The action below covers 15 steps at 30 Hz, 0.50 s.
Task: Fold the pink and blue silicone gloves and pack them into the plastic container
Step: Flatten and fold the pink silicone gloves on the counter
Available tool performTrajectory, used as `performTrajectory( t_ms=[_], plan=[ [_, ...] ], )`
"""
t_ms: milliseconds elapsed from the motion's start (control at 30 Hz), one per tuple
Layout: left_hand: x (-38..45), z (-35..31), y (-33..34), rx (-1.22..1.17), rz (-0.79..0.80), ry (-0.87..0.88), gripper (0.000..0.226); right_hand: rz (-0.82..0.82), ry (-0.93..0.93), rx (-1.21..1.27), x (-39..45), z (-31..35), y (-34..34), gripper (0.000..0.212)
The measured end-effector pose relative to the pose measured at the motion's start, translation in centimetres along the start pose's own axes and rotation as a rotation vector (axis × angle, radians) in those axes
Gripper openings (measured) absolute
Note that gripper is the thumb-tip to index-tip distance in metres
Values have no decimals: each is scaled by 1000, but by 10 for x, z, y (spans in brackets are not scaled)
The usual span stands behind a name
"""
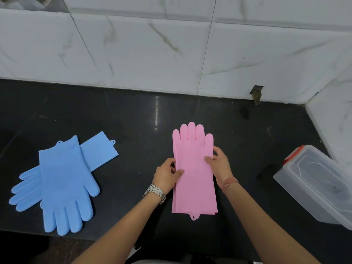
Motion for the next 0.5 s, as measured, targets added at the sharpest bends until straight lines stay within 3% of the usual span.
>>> performTrajectory(
  t_ms=[233,500],
  plan=[
    [-4,2,-5,191,-118,-63,24,-21,-71,-187,0,6,5,29],
    [-11,0,-11,244,-202,-39,23,-41,-44,-323,-17,-2,0,51]
  ],
)
Point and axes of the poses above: each hand's wrist, its own x-axis towards the middle knuckle, its own y-axis out of the palm, z = x × y, the point moved 8 cm from there along x, towards the middle knuckle, and after that the axes turned 9 degrees about z, right-handed, at the moved point
